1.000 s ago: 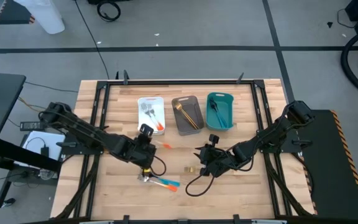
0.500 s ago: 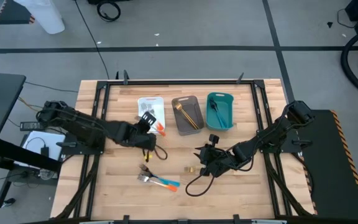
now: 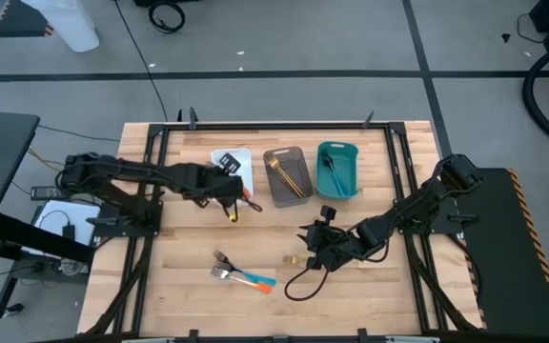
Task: Sort silverware by color (type)
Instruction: Put the orange fork into the white bin
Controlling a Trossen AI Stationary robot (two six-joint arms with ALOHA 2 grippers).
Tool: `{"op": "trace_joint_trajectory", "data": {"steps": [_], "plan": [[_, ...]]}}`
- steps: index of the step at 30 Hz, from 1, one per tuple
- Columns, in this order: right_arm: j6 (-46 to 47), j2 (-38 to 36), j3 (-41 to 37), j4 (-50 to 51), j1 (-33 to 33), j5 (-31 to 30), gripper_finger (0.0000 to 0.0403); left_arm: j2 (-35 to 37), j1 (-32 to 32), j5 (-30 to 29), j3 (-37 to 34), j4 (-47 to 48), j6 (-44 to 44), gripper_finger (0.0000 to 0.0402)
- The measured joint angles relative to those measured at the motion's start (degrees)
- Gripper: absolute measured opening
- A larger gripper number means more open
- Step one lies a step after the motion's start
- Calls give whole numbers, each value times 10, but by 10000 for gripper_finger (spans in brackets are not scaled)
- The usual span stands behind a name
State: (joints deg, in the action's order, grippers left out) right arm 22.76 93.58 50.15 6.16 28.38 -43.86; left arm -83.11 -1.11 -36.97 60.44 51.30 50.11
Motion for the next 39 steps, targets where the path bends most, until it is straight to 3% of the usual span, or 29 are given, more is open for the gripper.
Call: {"op": "trace_joint_trajectory", "data": {"steps": [12, 16, 23, 39], "plan": [[0, 0, 0, 0, 0, 0, 110, -1, -78, 99, -7, -78, 98, 18], [0, 0, 0, 1, 0, 0, 110, -2, -93, 99, -46, -81, 148, 18], [0, 0, 0, 1, 0, 0, 110, -2, -96, 103, -114, -167, 166, 18], [0, 0, 0, 1, 0, 0, 110, -2, -92, 103, -122, -203, 213, 34]]}}
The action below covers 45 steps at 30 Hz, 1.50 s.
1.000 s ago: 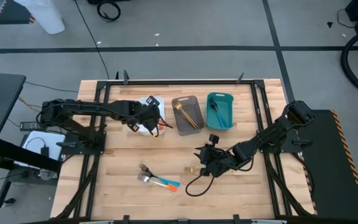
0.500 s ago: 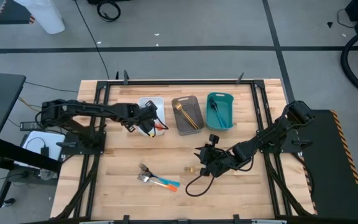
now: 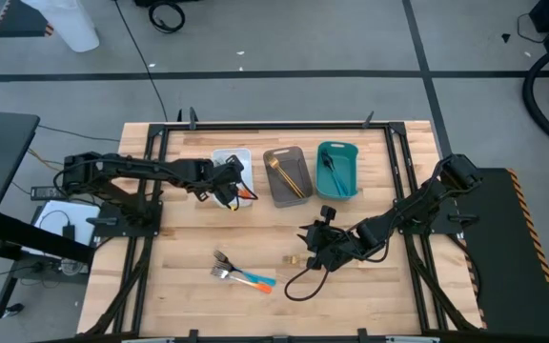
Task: Sort silverware by color (type)
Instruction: Put the orange fork into the white bin, then put the gold fork into the black bin
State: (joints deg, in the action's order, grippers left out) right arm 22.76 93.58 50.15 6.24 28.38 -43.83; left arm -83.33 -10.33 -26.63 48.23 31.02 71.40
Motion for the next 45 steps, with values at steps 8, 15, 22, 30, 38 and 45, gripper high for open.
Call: {"op": "trace_joint_trajectory", "data": {"steps": [8, 15, 22, 30, 38, 45], "plan": [[0, 0, 0, 0, 0, 0, 110, 0, 1, -12, 0, -3, -5, 99], [0, 0, 0, 0, 0, 0, 110, 6, 30, -33, 18, -10, -18, 127], [2, 0, 0, 0, 0, 1, 110, 14, 79, -35, 79, -9, -82, 124], [-3, 0, 0, -2, -1, 134, 110, 14, 133, 27, 115, -17, -203, 123], [1, 1, -35, -38, 4, 212, 116, 14, 183, 64, 115, -11, -379, 123], [10, 1, -55, -65, 17, 242, 159, 14, 230, 65, 115, -12, -599, 123]]}}
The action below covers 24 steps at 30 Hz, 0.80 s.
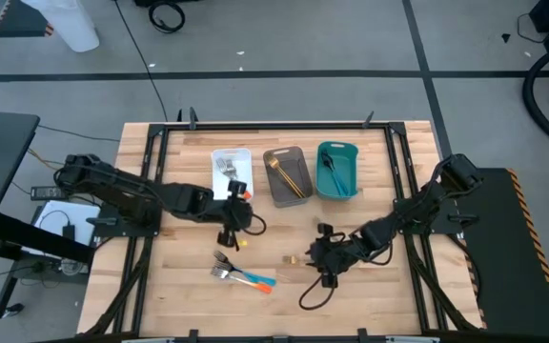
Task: Sort silverware by color (type)
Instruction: Put the gold fork into the black bin
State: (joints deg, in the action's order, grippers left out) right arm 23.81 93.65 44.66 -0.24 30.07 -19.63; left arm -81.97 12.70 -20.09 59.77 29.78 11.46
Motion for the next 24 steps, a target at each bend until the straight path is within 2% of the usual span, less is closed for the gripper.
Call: {"op": "trace_joint_trajectory", "data": {"steps": [4, 8, 15, 24], "plan": [[0, 0, -15, -16, 6, -16, 185, 0, 20, 0, 0, -1, -93, 123], [0, 2, -24, -30, 6, -29, 198, 0, 36, -1, 0, -1, -134, 123], [-27, 52, -22, -75, 1, -6, 197, 0, 57, -2, 0, -8, -182, 123], [-59, 103, -2, -69, -9, 14, 188, 0, 86, -2, 0, -16, -229, 123]]}}
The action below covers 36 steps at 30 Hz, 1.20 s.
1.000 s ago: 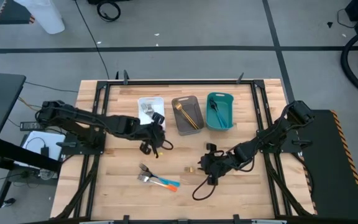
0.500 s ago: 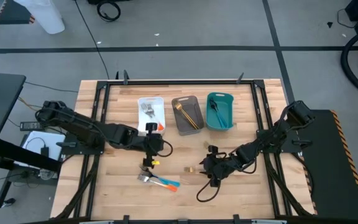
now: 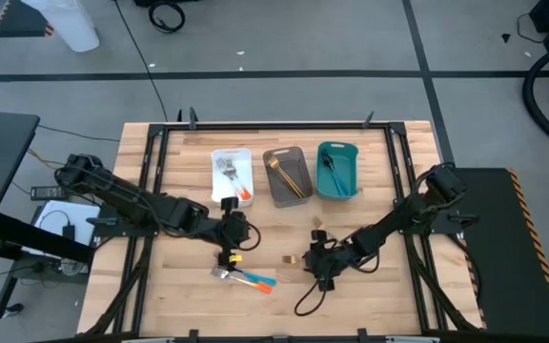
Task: Sort silverware by color (type)
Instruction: Put the gold fork into the black bin
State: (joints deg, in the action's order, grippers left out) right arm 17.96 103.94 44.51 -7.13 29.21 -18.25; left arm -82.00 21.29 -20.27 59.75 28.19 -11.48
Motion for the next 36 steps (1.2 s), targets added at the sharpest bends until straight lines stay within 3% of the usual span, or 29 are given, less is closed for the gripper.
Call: {"op": "trace_joint_trajectory", "data": {"steps": [8, 16, 28, 36], "plan": [[6, -5, 3, 19, -9, 4, 104, 0, 8, 0, 0, -7, -2, 123], [15, -6, 4, 22, -32, 15, 15, 0, 8, 0, 0, -77, -77, 123], [15, -88, 4, 3, -70, -72, 19, -17, 8, -5, -1, -80, -59, 123], [-4, -160, 5, -26, -149, -91, 20, -30, 7, -7, -2, -81, -59, 123]]}}
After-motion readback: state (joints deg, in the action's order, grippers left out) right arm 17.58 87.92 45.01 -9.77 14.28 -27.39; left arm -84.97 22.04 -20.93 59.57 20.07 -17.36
